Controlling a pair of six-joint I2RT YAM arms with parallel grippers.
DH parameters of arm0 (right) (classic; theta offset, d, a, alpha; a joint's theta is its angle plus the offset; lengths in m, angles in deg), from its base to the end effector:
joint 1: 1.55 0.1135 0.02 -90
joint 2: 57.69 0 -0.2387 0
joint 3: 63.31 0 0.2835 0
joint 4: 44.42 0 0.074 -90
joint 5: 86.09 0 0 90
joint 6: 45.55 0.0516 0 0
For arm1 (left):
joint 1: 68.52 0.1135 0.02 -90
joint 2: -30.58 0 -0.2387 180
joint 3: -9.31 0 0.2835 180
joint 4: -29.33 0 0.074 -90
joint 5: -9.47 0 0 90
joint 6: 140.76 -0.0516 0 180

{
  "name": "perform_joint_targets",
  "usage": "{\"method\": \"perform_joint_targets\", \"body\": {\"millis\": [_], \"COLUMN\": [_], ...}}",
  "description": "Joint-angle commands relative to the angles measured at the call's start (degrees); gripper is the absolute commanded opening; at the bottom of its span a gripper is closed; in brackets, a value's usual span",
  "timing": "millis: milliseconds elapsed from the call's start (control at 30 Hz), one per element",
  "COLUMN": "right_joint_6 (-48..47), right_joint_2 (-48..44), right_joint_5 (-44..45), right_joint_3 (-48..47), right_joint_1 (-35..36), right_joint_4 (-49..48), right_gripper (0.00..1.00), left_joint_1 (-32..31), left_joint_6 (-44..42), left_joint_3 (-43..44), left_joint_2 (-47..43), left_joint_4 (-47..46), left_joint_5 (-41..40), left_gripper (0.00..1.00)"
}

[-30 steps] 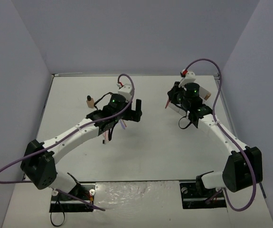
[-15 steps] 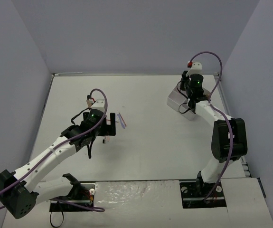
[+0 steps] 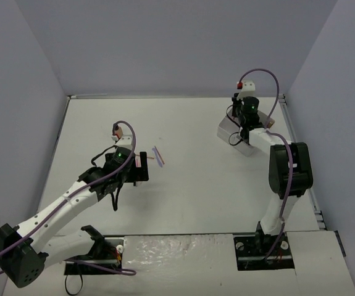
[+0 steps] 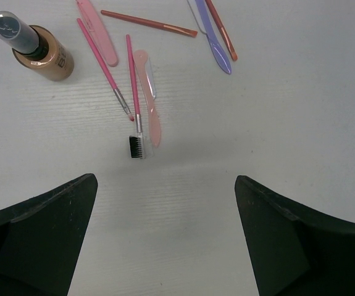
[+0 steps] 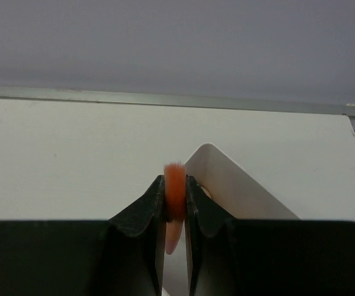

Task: Organize the makeup

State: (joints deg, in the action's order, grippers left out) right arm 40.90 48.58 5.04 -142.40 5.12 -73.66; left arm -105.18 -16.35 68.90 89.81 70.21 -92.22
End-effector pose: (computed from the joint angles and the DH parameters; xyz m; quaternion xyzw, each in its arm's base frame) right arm 0.4616 0.0530 0.2177 -0.0548 0.6921 0.0127 0.7196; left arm 0.2277 -0.1564 0.2395 -0.0249 0.9042 -0.1667 0.3925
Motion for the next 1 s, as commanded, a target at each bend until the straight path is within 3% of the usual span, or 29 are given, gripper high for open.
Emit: {"method": "perform_joint_targets", "body": {"millis": [0, 67, 167, 333, 567, 700, 967], "right_joint_6": [-1.38, -1.38, -1.35, -0.58, 1.88, 8.03, 18.77], "right_joint_2": [0.7, 0.81, -0.83, -7.16, -16.66, -21.78, -30.0], "right_joint_5": [0.57, 0.17, -0.43, -0.51, -3.55, -4.59, -12.13], "right_joint_3": [-2.85, -2.55, -1.34, 0.42, -2.04, -3.35, 1.68], "right_joint_1": [-0.52, -0.52, -0.52, -0.52, -0.44, -0.39, 0.26], "right_joint_4": [-6.38, -6.18, -5.92, -3.8, 11.44, 20.49, 28.62], "right_gripper": [0.08, 0.17, 0.37, 0.59, 0.84, 0.91, 0.94], "left_joint_1": [0.45, 0.4, 0.45, 0.45, 0.37, 0.54, 2.06], "left_joint_6": [2.02, 2.36, 2.6, 2.42, 2.25, 2.42, -3.1], "left_joint_3": [1.14, 1.05, 1.06, 1.94, 5.07, 7.66, 15.68], "left_joint_2": [0.24, 0.31, 0.52, 2.24, 7.58, 11.62, 22.69], "left_joint_4": [-0.06, 0.28, 0.55, 0.7, 0.88, 0.35, -2.08], "left_joint_5": [-0.98, -1.1, -1.17, -1.14, -0.55, -0.58, 1.69], "left_gripper": [0.93, 0.93, 0.93, 0.92, 0.87, 0.82, 0.71]}}
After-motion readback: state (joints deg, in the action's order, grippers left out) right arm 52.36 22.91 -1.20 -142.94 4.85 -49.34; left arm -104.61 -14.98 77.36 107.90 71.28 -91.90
